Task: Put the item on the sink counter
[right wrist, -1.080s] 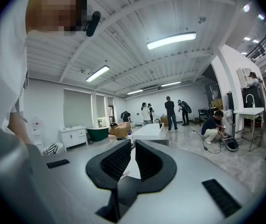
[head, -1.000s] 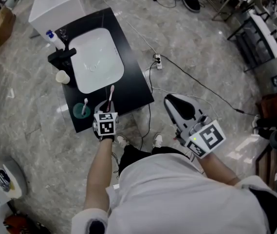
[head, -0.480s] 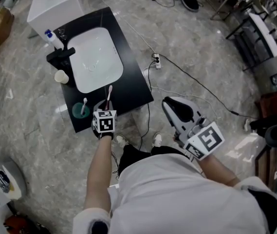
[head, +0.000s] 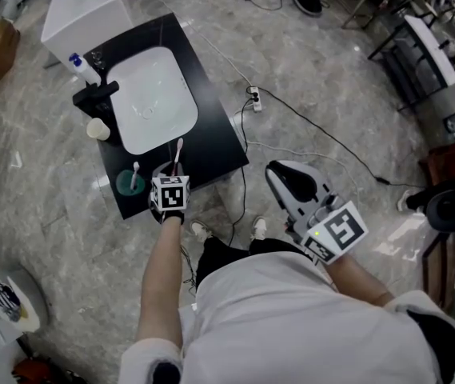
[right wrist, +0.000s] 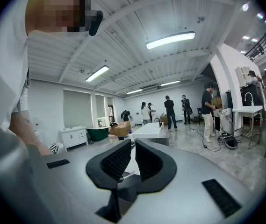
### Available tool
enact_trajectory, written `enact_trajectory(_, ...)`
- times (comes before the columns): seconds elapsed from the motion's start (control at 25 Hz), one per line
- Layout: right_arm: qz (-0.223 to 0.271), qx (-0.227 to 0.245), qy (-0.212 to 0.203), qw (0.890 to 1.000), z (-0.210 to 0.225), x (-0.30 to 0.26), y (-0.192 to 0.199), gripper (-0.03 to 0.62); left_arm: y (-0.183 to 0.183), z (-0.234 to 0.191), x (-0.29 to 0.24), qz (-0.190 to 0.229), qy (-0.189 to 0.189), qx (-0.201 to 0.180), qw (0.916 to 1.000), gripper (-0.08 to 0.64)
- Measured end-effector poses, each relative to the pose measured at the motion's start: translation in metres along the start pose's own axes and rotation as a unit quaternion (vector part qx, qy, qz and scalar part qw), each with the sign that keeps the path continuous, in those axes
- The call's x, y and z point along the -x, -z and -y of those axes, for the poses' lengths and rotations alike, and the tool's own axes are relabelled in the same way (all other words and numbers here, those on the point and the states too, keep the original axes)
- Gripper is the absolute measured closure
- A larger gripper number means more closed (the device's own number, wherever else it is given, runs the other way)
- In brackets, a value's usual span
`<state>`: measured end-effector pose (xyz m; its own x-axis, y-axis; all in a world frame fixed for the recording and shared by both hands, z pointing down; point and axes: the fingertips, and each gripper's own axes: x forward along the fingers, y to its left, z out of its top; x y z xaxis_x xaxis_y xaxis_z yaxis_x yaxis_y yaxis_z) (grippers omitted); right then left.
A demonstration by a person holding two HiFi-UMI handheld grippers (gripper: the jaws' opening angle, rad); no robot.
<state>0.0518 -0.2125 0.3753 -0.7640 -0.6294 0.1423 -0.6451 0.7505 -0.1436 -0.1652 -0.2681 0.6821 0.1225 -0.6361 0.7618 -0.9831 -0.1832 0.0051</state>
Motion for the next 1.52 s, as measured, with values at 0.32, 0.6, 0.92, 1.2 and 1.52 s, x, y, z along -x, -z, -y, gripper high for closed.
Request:
enact_trajectory(0.32,0.004,-0.009,0.017,1.0,0.008,0.02,0.003,0.537,0.009,-0.004,-0.004,-0.027,0.0,0.011,0.9996,0.522)
enact_trajectory(0.6,0.006,-0.015,0.021,1.0,0.012,0.035,0.008,0.537,0.005,-0.001,-0.011,-0.034,0.002,-0.001,0.9994,0.522)
enact_trajectory(0.92,0.01,-0.018,0.032,0.999,0.021,0.056,0.012,0.537,0.007,-0.007,-0.017,-0.052,-0.015,-0.001,0.9985,0.522)
enact_trajectory(1.2,0.013,-0.022,0.039,0.999,0.028,0.073,0.012,0.537,0.023,-0.004,-0.021,-0.083,-0.019,0.001,0.9963,0.522)
enact_trajectory(1.52,0.012,-0.022,0.049,0.999,0.037,0.083,0.012,0.537,0.027,-0.014,-0.025,-0.091,-0.035,-0.005,0.9952,0.522)
